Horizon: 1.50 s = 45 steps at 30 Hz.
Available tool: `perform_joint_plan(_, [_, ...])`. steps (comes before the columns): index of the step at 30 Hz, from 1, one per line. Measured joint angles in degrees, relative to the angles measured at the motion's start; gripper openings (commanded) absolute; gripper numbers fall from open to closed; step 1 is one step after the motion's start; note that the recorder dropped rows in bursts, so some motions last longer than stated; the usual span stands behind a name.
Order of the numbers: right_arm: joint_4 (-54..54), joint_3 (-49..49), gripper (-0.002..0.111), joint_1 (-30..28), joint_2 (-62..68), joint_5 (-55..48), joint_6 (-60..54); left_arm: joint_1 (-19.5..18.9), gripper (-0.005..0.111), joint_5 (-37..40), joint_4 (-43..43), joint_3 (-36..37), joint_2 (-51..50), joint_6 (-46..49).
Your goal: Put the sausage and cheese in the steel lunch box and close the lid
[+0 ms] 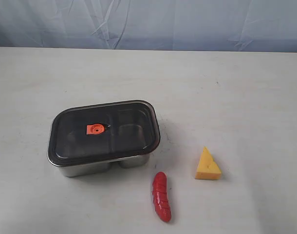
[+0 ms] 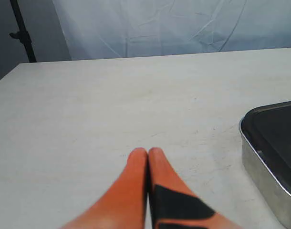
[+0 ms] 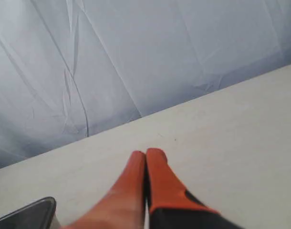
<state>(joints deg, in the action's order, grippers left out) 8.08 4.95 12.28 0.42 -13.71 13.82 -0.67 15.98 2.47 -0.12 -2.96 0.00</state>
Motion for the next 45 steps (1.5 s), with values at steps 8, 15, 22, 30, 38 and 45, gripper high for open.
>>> perform_joint_plan(8, [24.27,0.0,-0.001,0.0,0.0,7.04,2.38,0.0,0.0,0.0,0.0,0.0,0.0,0.0])
perform_joint_plan(15, [39.61,0.33,-0.001,0.0,-0.11,5.66,2.24,0.0,0.0,0.0,0.0,0.0,0.0,0.0])
perform_joint_plan(22, [44.9,12.72,-0.001,0.0,14.3,-10.22,-26.74,0.0,0.0,0.0,0.0,0.0,0.0,0.0])
perform_joint_plan(30, [58.89,34.83,-0.001,0.0,74.88,-42.92,-58.5,0.0,0.0,0.0,0.0,0.0,0.0,0.0])
perform_joint_plan(38, [72.87,43.1,0.044,0.7,106.53,-51.48,-67.34,0.0,0.0,0.0,0.0,0.0,0.0,0.0])
perform_joint_plan(45, [74.32,43.1,0.057,6.33,109.45,-44.94,-67.58,0.0,0.0,0.0,0.0,0.0,0.0,0.0])
